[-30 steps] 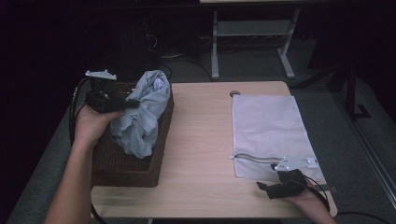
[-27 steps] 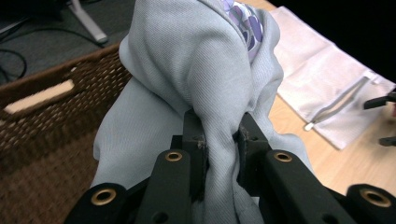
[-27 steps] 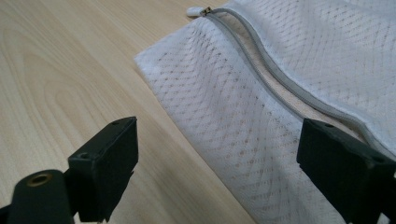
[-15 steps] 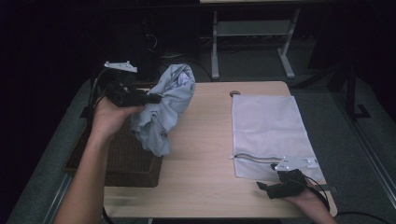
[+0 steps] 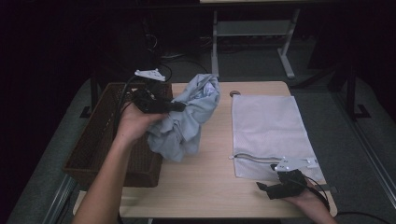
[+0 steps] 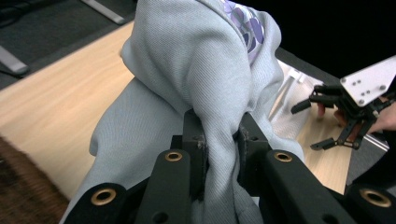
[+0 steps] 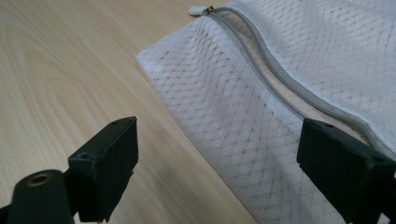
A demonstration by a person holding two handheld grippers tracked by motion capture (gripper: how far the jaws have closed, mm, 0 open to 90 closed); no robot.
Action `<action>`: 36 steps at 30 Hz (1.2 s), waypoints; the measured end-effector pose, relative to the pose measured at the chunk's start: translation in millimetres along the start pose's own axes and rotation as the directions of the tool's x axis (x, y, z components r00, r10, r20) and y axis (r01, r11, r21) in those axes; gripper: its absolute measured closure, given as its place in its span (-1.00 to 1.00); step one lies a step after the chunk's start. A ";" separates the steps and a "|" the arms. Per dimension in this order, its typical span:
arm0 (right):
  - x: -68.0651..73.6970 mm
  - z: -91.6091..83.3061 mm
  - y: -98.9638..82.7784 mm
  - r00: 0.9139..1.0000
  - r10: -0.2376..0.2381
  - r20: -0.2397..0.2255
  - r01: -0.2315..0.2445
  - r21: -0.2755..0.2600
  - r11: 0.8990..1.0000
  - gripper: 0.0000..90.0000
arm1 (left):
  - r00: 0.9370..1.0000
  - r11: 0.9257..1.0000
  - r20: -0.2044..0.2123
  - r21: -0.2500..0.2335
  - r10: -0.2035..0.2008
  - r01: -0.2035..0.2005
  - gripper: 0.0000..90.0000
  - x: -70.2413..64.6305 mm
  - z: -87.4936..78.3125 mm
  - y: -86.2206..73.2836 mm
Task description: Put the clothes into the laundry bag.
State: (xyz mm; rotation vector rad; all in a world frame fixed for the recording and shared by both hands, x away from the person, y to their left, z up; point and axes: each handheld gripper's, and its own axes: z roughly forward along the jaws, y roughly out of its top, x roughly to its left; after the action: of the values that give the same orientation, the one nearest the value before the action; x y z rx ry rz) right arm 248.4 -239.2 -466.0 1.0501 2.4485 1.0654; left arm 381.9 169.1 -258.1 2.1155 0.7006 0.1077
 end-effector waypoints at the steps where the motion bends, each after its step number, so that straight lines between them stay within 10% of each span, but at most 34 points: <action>1: 0.1 0.0 -0.1 1.000 -0.001 0.000 0.001 0.000 1.000 -0.73 | 1.000 1.000 0.009 0.002 0.002 -0.002 0.71 -1.1 4.9 -1.8; 21: 0.5 -0.1 -0.3 1.000 -0.008 0.001 0.008 0.004 1.000 -0.73 | 0.998 0.984 0.055 0.175 0.006 -0.016 0.71 -0.2 99.0 -52.3; 36: 1.0 -0.4 -0.1 1.000 -0.013 -0.002 0.013 0.003 1.000 -0.73 | 0.994 0.975 -0.096 0.214 -0.045 0.065 0.69 -1.7 136.0 -60.2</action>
State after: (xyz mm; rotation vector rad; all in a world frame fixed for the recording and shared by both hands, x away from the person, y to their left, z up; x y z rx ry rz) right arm 247.5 -238.8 -465.7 1.0329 2.4560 1.0590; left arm 397.6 97.0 -387.2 2.3086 0.8570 0.1008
